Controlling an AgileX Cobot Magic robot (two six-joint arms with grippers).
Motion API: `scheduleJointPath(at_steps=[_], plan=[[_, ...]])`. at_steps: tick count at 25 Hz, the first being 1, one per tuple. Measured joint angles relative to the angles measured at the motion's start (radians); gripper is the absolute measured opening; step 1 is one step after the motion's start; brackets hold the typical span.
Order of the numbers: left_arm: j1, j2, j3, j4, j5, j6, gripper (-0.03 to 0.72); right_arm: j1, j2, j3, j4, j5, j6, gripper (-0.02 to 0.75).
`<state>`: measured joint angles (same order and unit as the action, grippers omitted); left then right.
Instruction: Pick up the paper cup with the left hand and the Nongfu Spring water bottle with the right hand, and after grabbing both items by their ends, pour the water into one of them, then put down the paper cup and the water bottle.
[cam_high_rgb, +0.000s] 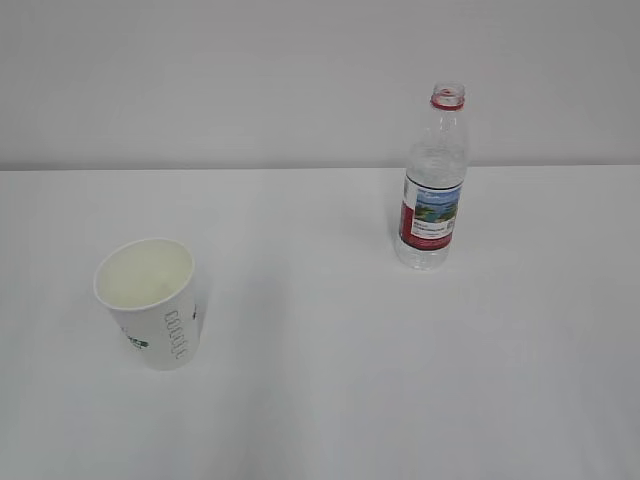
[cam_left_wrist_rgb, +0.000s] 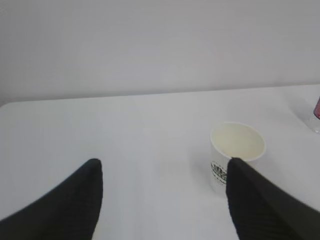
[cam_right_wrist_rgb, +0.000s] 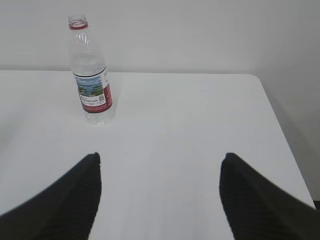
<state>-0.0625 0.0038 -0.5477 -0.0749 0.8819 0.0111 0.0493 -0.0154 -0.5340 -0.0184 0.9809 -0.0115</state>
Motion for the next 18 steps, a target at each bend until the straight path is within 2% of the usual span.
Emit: scheduleJointPath(at_steps=[9,18], plan=[[0.000,0.000,0.000,0.046,-0.095,0.008,0.558,0.000,0.000,0.000,-0.005,-0.095,-0.007,0.556],[0.000,0.000,0.000,0.066,-0.109,0.045,0.556,0.000,0.000,0.000,-0.017,-0.132,-0.008,0.556]])
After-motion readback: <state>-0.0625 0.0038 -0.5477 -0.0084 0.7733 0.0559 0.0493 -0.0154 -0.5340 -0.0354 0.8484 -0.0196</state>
